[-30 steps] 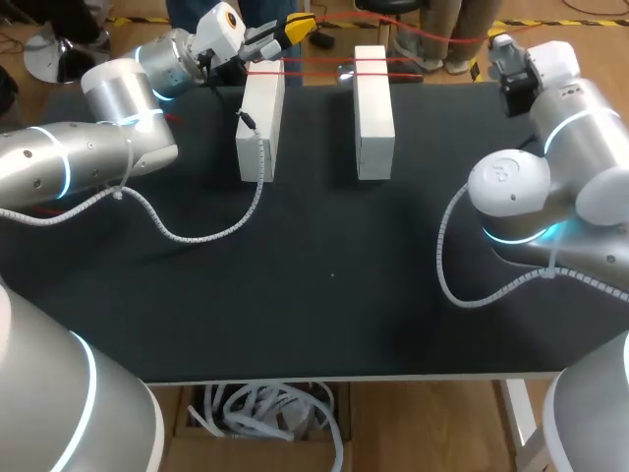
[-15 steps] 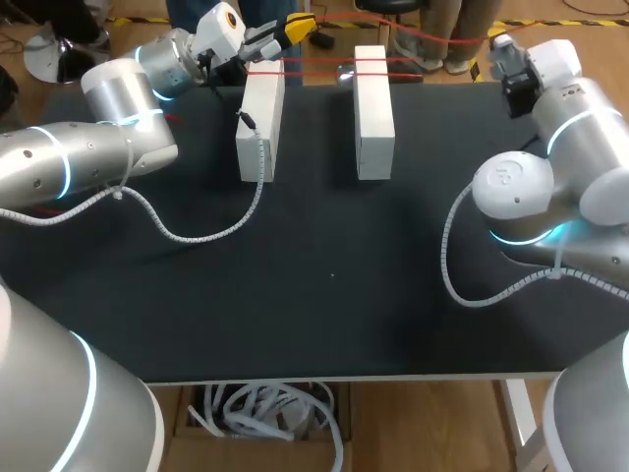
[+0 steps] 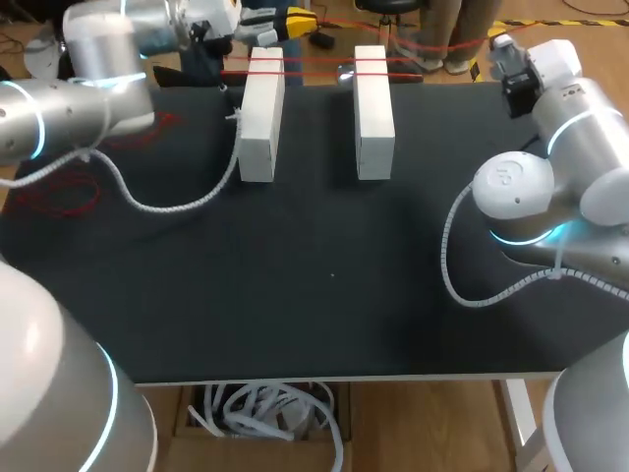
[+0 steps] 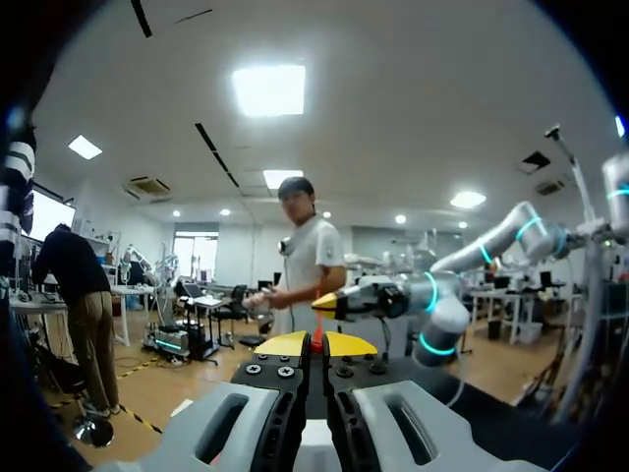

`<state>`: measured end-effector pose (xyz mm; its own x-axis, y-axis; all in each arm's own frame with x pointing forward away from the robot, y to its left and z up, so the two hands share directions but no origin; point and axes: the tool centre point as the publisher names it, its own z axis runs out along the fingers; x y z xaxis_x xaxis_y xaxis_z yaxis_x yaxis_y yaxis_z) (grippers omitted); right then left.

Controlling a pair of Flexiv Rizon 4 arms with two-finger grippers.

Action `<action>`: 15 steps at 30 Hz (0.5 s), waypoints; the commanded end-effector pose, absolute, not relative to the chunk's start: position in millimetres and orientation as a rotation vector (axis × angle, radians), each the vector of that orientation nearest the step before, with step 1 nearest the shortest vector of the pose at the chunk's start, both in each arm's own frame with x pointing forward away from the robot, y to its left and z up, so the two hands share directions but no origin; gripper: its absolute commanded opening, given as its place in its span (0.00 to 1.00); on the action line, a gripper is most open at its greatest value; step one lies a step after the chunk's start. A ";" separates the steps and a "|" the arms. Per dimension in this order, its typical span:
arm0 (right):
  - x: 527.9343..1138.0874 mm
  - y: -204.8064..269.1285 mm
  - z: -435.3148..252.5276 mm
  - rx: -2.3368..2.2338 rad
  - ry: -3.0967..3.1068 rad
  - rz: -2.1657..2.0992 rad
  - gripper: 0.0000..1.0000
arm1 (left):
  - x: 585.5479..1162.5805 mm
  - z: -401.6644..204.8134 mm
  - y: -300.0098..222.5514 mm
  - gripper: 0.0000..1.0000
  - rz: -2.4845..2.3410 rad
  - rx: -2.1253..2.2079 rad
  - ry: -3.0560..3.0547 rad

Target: Grab the tape and strap the tape.

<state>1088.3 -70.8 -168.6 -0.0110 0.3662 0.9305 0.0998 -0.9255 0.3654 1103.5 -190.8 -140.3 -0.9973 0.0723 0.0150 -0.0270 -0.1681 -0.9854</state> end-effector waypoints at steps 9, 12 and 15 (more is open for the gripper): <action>1089.1 -71.2 -168.4 2.064 0.498 2.048 0.00 | 1079.2 -123.8 -193.2 0.00 1.987 0.062 -2.477; 1089.1 -71.2 -168.4 2.064 0.498 2.048 0.00 | 1077.7 -123.9 -194.1 0.00 1.971 0.099 -2.512; 1089.1 -71.2 -168.4 2.064 0.498 2.048 0.00 | 1076.9 -124.9 -195.3 0.00 1.926 0.124 -2.562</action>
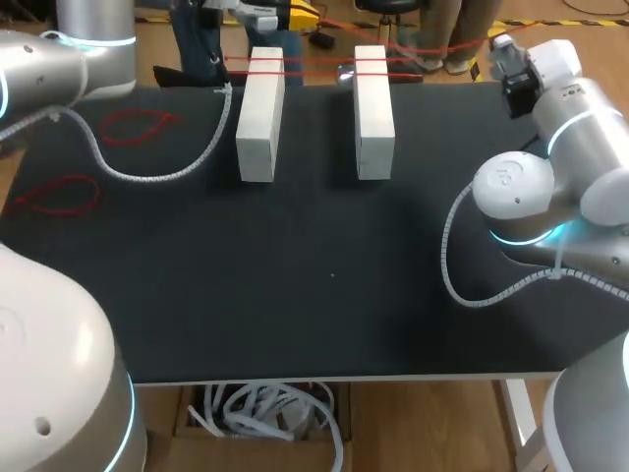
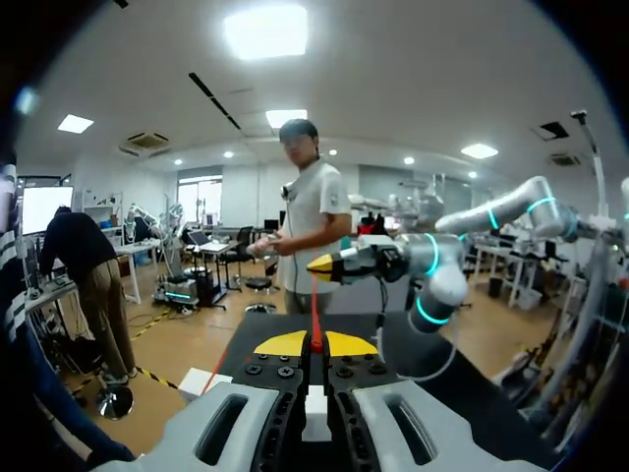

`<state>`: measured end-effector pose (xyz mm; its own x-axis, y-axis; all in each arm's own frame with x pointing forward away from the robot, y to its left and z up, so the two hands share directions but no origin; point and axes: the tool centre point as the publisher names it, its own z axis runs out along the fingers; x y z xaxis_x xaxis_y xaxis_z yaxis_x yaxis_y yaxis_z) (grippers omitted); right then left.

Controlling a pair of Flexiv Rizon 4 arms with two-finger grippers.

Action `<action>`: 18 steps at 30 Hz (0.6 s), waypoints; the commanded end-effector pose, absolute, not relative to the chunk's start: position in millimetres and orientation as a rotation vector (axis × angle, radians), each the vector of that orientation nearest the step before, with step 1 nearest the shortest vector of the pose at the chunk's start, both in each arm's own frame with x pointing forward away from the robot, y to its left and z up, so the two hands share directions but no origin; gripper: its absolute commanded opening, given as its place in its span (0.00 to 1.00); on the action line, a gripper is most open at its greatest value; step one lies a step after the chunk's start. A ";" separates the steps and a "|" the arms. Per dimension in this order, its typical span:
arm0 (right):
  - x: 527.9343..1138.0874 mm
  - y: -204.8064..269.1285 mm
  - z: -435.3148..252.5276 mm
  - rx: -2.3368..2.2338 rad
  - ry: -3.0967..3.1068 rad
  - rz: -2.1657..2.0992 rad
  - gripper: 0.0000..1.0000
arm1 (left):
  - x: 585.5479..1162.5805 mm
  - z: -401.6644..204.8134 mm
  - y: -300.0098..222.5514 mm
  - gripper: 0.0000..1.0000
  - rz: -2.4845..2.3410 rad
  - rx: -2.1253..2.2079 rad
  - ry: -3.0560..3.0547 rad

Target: Grab the tape and strap the tape.

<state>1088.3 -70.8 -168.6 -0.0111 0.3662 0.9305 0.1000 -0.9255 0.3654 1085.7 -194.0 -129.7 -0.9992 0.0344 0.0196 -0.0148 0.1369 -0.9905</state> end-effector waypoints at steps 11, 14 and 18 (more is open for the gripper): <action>1089.1 -71.2 -168.4 2.064 0.498 2.048 0.00 | 1075.5 -124.7 -197.1 0.00 1.889 0.123 -2.602; 1089.1 -71.2 -168.4 2.064 0.498 2.048 0.00 | 1075.5 -124.7 -197.1 0.00 1.889 0.123 -2.602; 1089.1 -71.2 -168.4 2.064 0.498 2.048 0.00 | 1075.5 -124.7 -197.1 0.00 1.889 0.123 -2.602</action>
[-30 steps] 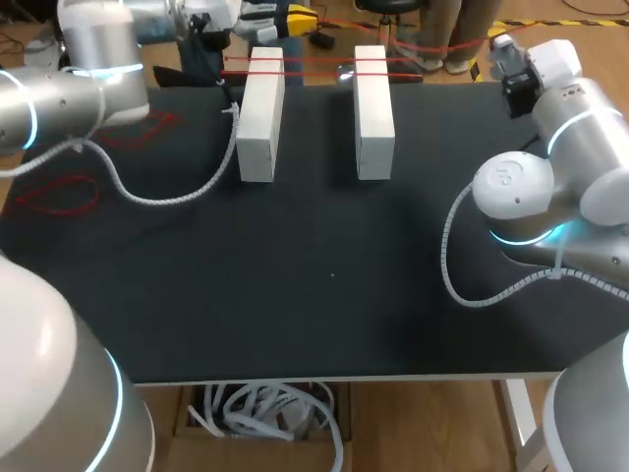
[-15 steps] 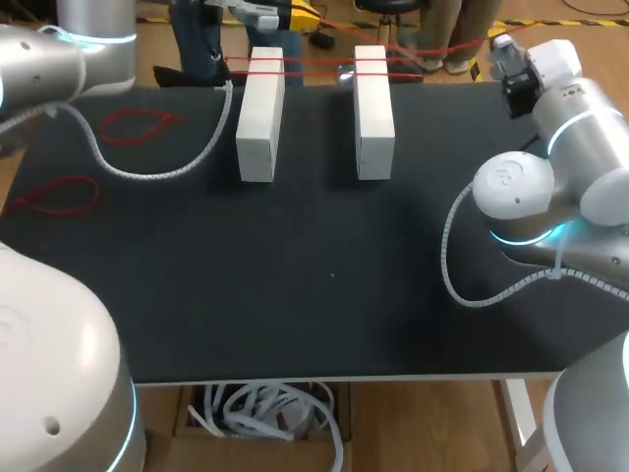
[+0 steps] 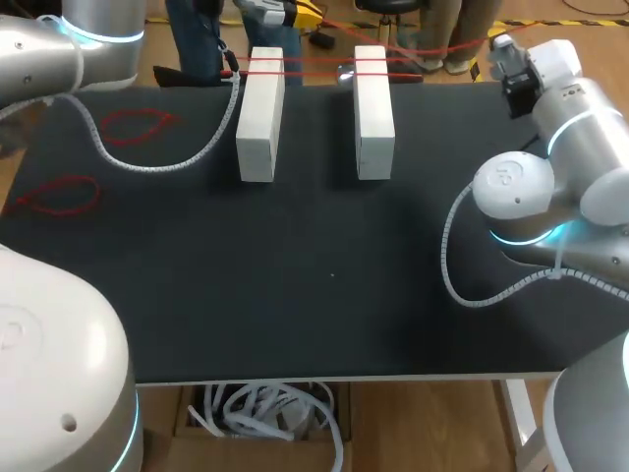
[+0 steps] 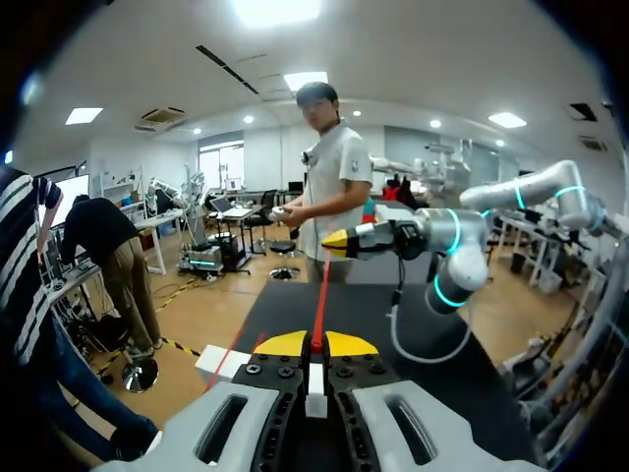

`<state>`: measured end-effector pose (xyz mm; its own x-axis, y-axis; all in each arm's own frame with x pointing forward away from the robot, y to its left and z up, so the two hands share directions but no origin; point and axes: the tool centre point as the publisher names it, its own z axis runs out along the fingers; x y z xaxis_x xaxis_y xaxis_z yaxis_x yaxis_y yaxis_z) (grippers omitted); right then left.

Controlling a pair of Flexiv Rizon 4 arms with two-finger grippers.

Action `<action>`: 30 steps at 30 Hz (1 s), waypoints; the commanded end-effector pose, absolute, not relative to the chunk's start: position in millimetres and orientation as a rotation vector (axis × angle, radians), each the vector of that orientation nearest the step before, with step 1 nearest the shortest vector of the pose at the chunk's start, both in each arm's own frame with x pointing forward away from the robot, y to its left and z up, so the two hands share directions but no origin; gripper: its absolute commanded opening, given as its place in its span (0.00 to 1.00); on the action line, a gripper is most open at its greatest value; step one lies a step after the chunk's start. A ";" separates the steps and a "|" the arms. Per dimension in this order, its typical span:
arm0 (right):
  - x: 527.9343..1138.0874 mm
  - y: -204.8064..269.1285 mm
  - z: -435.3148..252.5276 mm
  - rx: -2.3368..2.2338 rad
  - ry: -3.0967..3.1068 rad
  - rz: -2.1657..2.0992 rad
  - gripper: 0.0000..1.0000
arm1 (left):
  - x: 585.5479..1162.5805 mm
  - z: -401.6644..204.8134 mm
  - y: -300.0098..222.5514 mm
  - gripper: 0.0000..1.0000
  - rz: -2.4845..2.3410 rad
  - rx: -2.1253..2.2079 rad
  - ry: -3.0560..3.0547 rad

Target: Grab the tape and strap the tape.

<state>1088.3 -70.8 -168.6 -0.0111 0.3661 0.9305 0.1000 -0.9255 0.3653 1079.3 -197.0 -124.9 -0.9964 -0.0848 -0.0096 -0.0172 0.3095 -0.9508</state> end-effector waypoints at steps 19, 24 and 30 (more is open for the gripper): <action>1089.1 -71.2 -168.4 2.064 0.498 2.048 0.00 | 1073.5 -130.7 -249.2 0.00 -1.441 -0.115 2.850; 1089.1 -71.2 -168.4 2.064 0.498 2.048 0.00 | 1071.4 -132.3 -261.0 0.00 -1.426 -0.069 2.873; 1089.1 -71.2 -168.4 2.064 0.498 2.048 0.00 | 1067.8 -134.5 -268.2 0.00 -1.353 -0.048 2.918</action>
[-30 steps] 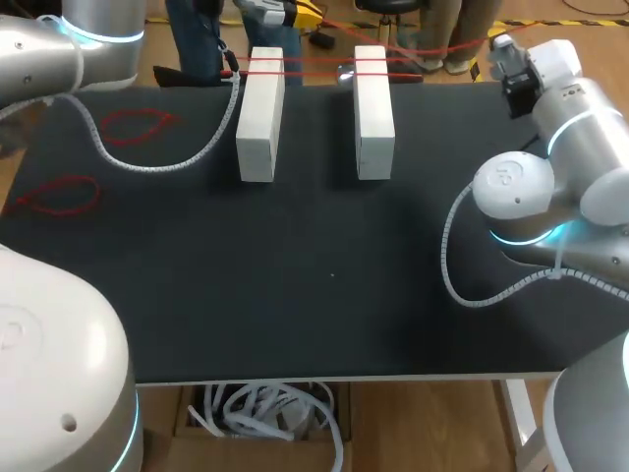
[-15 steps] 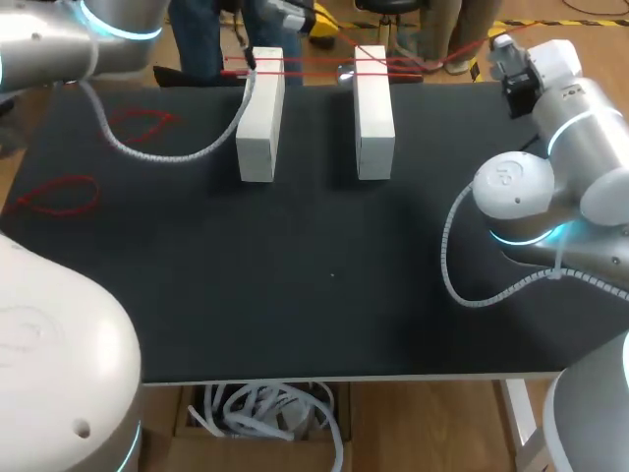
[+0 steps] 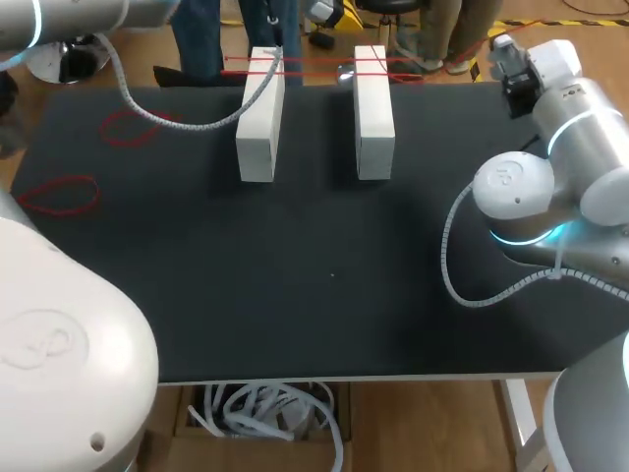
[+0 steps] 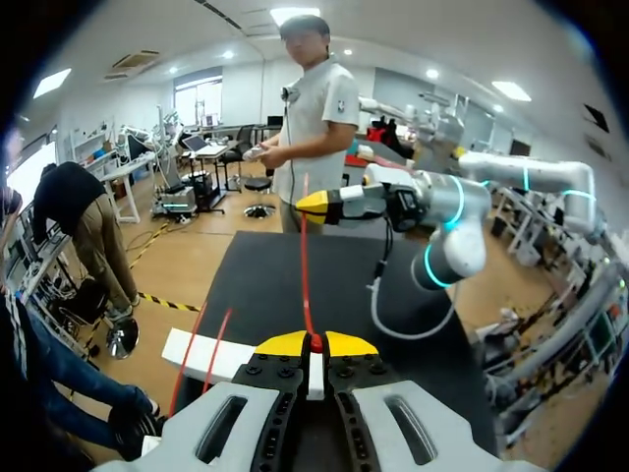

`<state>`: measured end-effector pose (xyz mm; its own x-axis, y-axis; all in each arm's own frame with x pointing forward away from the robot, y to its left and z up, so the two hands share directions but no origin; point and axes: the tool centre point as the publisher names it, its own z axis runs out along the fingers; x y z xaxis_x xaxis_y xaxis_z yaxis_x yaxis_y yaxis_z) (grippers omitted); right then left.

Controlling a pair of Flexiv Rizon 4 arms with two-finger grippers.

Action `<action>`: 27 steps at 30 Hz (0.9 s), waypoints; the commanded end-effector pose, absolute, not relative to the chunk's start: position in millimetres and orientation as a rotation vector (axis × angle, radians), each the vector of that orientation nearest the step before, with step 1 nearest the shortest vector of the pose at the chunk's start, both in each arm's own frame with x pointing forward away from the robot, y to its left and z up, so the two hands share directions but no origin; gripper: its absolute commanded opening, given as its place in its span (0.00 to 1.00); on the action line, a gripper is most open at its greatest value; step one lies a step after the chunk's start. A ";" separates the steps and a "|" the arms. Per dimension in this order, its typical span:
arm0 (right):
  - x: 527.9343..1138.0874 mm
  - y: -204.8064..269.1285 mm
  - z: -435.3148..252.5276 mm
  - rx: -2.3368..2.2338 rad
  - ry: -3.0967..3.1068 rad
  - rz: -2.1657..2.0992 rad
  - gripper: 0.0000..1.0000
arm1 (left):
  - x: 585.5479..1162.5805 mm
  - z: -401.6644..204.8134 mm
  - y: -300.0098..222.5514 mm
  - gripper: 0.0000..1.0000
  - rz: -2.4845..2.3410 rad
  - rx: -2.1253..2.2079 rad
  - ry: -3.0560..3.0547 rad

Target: Grab the tape and strap the tape.

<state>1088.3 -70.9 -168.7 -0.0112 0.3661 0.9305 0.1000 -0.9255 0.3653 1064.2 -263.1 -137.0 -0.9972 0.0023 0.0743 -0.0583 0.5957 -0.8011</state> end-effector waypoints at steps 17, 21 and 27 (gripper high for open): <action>1089.1 -71.2 -168.4 2.064 0.498 2.048 0.00 | 1067.4 -135.5 -277.2 0.00 1.037 0.140 -2.869; 1089.1 -71.2 -168.4 2.064 0.498 2.048 0.00 | 1068.6 -135.4 -279.5 0.00 0.965 0.129 -2.881; 1089.1 -71.2 -168.4 2.064 0.498 2.048 0.00 | 1070.1 -136.0 -283.1 0.00 0.934 0.136 -2.881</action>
